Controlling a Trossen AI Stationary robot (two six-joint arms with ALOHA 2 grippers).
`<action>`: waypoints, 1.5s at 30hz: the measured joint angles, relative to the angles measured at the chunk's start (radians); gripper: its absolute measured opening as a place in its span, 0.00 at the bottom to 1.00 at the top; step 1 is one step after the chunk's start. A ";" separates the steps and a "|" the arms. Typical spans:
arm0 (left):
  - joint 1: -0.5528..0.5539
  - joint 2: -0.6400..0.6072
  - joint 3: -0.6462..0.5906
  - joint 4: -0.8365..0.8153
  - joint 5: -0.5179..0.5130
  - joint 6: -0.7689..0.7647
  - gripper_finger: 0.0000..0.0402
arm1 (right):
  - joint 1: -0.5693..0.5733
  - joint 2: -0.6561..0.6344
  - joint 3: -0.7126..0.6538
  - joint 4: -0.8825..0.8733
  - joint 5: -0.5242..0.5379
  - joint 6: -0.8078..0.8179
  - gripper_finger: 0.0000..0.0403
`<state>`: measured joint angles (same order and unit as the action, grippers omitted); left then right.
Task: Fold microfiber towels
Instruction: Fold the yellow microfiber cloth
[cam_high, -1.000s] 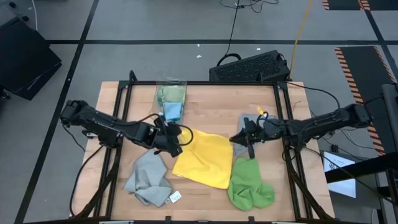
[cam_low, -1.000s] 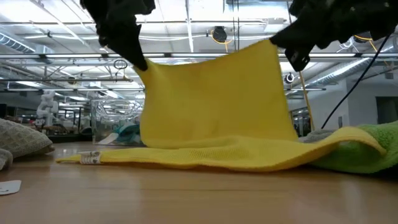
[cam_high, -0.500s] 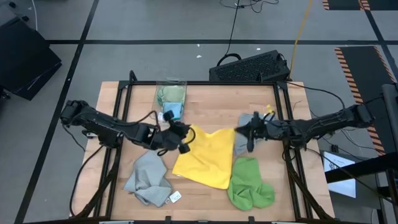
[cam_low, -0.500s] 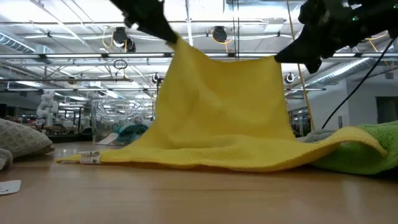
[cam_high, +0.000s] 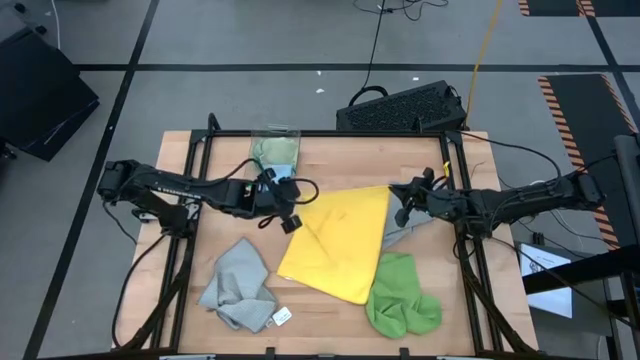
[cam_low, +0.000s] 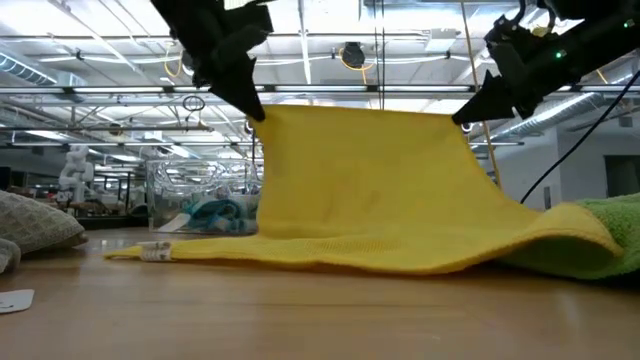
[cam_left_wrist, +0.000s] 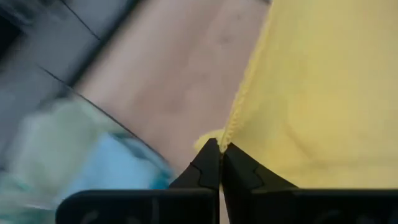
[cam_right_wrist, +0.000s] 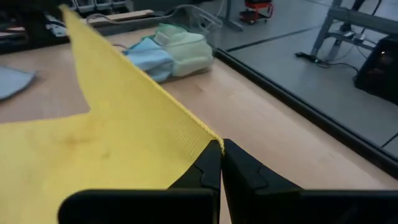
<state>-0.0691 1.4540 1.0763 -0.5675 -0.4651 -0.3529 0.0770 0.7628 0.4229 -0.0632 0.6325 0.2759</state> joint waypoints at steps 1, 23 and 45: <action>-0.004 0.000 0.000 -0.006 0.047 -0.021 0.01 | -0.003 0.000 0.000 -0.006 0.000 -0.001 0.00; 0.010 0.000 0.000 0.001 0.029 0.099 0.02 | 0.173 0.033 0.000 0.199 -0.345 0.191 0.00; -0.217 0.000 -0.103 0.021 0.135 -0.086 0.03 | 0.449 0.478 0.000 0.579 -0.319 0.424 0.00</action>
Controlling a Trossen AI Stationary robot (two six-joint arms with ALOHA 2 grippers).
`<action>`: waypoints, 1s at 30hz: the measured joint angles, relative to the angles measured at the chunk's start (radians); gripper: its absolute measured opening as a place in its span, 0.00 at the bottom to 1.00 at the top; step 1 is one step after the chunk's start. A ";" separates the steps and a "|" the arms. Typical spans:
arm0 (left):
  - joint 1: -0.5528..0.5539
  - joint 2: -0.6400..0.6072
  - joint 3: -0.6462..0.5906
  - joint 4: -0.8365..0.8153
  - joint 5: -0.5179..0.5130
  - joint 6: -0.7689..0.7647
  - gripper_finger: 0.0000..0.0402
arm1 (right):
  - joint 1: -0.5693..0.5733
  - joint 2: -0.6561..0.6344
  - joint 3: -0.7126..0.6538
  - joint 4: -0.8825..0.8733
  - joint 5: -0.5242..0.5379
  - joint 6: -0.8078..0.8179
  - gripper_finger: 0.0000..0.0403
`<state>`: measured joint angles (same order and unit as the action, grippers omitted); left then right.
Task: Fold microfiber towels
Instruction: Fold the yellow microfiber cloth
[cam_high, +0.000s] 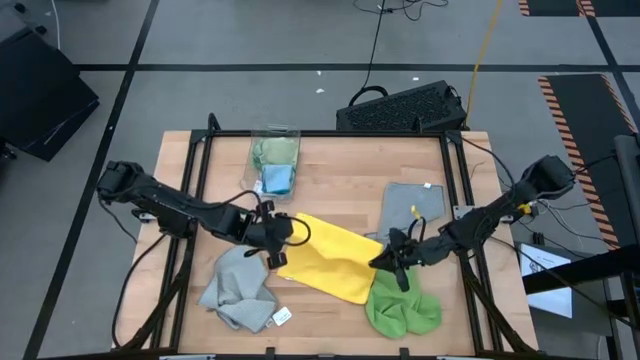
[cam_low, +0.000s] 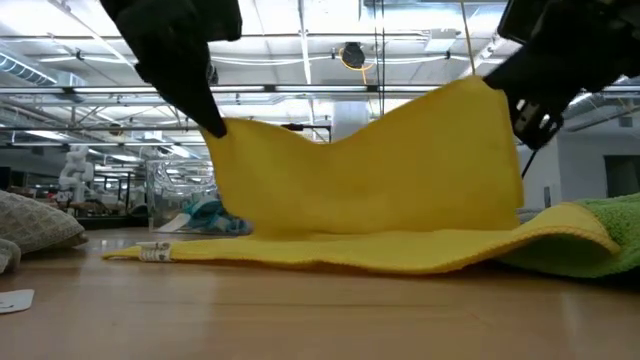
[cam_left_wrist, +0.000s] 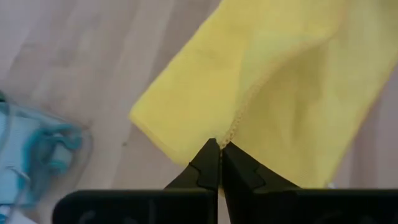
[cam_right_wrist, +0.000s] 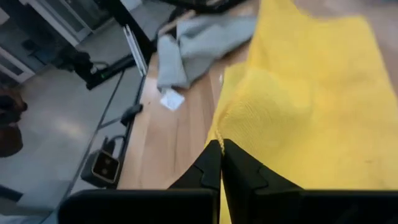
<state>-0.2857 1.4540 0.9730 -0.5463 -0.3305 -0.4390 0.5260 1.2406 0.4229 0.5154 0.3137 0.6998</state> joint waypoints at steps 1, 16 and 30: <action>-0.011 0.000 0.000 0.001 0.000 -0.011 0.02 | 0.008 0.014 0.000 -0.001 0.000 0.010 0.00; -0.070 0.016 -0.103 0.157 -0.052 -0.116 0.02 | 0.050 0.231 0.000 0.197 -0.082 0.084 0.00; -0.083 0.087 -0.101 0.190 -0.009 -0.116 0.01 | 0.085 0.266 0.005 0.225 -0.082 0.144 0.00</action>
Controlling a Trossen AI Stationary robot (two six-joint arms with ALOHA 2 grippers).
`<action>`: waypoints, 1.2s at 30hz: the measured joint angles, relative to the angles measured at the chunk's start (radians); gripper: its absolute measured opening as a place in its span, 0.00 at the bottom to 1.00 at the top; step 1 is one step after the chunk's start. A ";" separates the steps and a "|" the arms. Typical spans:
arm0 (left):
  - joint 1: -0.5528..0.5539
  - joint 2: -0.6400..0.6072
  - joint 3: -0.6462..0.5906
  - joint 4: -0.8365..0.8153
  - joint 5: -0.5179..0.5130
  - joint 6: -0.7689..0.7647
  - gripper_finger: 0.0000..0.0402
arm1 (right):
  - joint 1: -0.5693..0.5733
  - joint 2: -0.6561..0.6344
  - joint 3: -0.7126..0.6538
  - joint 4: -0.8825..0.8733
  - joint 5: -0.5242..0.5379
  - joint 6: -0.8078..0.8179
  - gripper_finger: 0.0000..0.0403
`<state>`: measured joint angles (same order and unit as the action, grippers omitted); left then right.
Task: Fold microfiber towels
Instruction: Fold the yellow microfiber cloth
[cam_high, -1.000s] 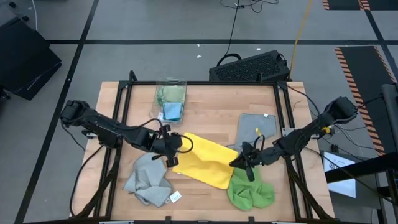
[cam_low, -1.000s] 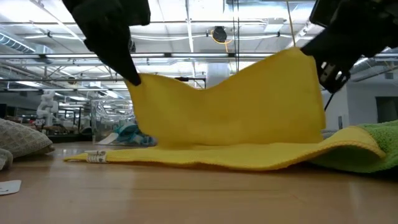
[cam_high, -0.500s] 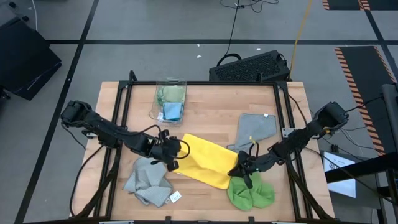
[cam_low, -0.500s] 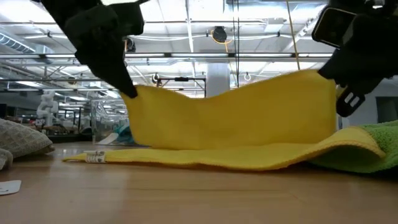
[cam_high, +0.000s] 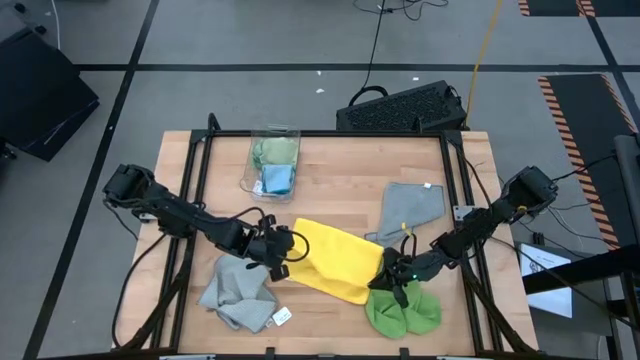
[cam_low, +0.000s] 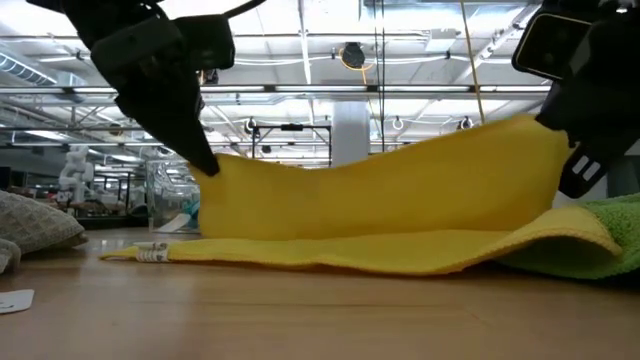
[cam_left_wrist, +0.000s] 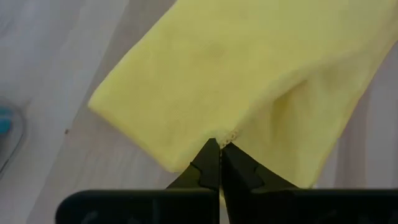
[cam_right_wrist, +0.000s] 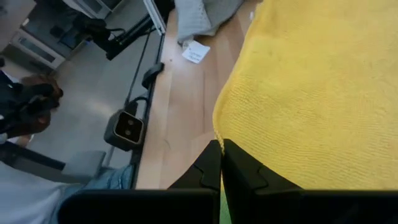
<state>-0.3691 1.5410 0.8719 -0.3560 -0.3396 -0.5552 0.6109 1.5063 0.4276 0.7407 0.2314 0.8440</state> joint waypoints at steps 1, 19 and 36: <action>0.000 0.001 0.000 -0.009 -0.001 0.000 0.02 | 0.000 0.000 0.004 0.003 0.000 -0.003 0.00; -0.003 0.001 0.000 -0.036 -0.002 -0.041 0.07 | 0.022 0.000 0.032 -0.012 0.005 -0.047 0.15; -0.077 0.009 0.005 0.414 0.063 0.235 0.45 | 0.102 -0.017 0.074 -0.095 0.082 -0.010 0.46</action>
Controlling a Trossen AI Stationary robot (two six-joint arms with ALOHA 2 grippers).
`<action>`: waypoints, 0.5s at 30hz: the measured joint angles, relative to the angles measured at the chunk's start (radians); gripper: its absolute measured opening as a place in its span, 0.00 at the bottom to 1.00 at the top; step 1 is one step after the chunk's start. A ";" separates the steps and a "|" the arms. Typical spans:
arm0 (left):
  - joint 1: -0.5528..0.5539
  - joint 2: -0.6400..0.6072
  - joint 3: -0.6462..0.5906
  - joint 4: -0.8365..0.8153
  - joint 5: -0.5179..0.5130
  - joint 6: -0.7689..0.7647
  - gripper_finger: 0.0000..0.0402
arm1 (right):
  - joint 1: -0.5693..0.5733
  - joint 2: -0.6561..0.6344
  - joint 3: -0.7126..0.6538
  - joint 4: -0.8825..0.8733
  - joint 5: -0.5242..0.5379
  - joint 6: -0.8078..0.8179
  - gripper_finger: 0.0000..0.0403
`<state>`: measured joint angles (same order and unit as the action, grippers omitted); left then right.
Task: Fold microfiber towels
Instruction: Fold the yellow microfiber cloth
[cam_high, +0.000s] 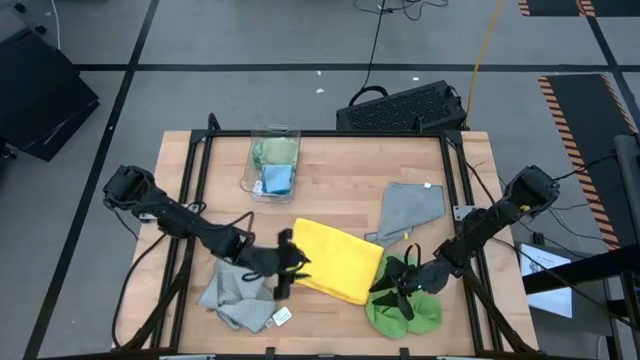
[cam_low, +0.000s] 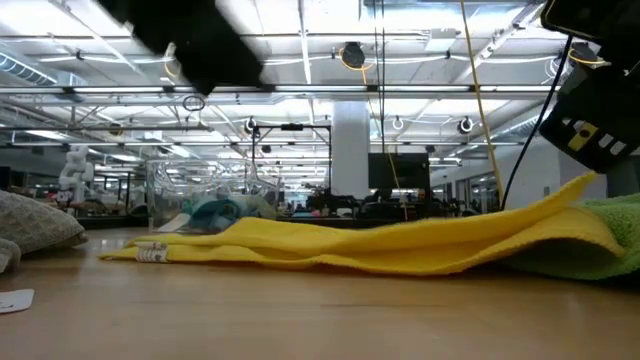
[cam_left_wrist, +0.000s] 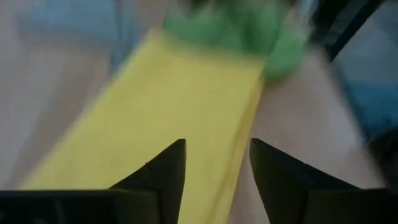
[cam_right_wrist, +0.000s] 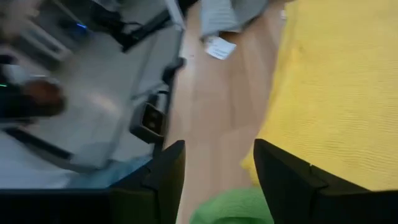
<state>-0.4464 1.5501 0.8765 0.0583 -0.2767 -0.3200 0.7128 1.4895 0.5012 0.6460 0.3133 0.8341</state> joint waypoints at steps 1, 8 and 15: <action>-0.015 0.018 0.003 0.081 -0.028 0.052 0.45 | 0.014 0.002 0.023 -0.051 0.031 -0.002 0.46; -0.084 0.193 0.056 0.213 -0.167 0.248 0.45 | 0.082 0.063 0.263 -0.462 0.213 -0.106 0.46; -0.100 0.409 0.273 0.142 -0.203 0.310 0.49 | 0.090 0.147 0.385 -0.522 0.286 -0.255 0.49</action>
<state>-0.5466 1.9587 1.1499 0.2006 -0.4794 -0.0100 0.8028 1.6369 0.8864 0.1243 0.5997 0.5791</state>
